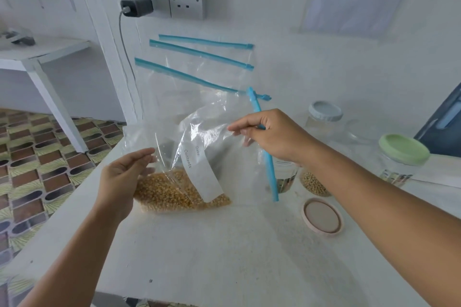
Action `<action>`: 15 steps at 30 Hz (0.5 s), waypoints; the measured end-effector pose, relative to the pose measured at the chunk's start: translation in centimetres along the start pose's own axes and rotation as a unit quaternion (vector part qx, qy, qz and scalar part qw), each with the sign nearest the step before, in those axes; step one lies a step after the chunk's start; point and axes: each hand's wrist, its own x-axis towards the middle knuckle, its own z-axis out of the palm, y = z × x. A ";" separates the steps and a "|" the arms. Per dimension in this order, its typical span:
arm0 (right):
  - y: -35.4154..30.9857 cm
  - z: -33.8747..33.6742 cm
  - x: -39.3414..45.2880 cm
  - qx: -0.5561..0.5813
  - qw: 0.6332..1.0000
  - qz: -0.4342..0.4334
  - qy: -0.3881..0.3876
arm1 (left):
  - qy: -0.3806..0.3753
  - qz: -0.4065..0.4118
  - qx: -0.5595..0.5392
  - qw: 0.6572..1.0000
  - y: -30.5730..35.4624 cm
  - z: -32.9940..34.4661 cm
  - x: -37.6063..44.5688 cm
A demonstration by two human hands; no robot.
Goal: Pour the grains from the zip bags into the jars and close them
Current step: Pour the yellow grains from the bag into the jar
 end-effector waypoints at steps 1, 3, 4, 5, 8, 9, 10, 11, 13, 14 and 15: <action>0.3 0.2 -0.1 -0.007 1.000 0.005 -0.001 | -0.003 -0.005 0.005 1.000 -0.2 0.0 0.0; 0.7 0.3 0.1 -0.016 1.000 0.013 0.005 | -0.028 -0.012 0.016 0.999 -0.1 -0.2 0.1; 0.9 0.3 0.2 -0.021 1.000 0.014 0.004 | -0.054 -0.014 0.029 0.998 0.1 -0.3 0.2; 1.0 0.3 0.2 -0.026 1.000 0.012 -0.001 | -0.085 -0.014 0.051 0.995 0.4 -0.5 0.3; 1.1 0.5 0.1 -0.038 0.999 0.002 -0.011 | -0.127 -0.011 0.102 0.987 0.6 -0.7 0.1; 1.0 0.5 0.1 -0.033 0.999 0.001 -0.009 | -0.112 -0.009 0.103 0.988 0.6 -0.7 0.1; 0.8 0.6 0.1 -0.024 1.000 0.000 -0.006 | -0.091 -0.006 0.096 0.991 0.5 -0.6 0.1; 0.4 0.6 0.3 -0.011 1.000 -0.002 -0.004 | -0.068 -0.004 0.085 0.994 0.3 -0.7 0.1; -0.7 0.6 0.7 0.017 1.000 -0.016 -0.002 | -0.028 -0.002 0.056 0.998 0.4 -1.0 0.0; -1.5 0.5 1.0 0.030 0.999 -0.026 -0.001 | -0.011 -0.005 0.040 0.999 0.5 -1.2 0.0; -2.4 0.3 1.4 0.044 0.998 -0.038 -0.001 | 0.001 -0.009 0.021 1.000 0.8 -1.6 -0.1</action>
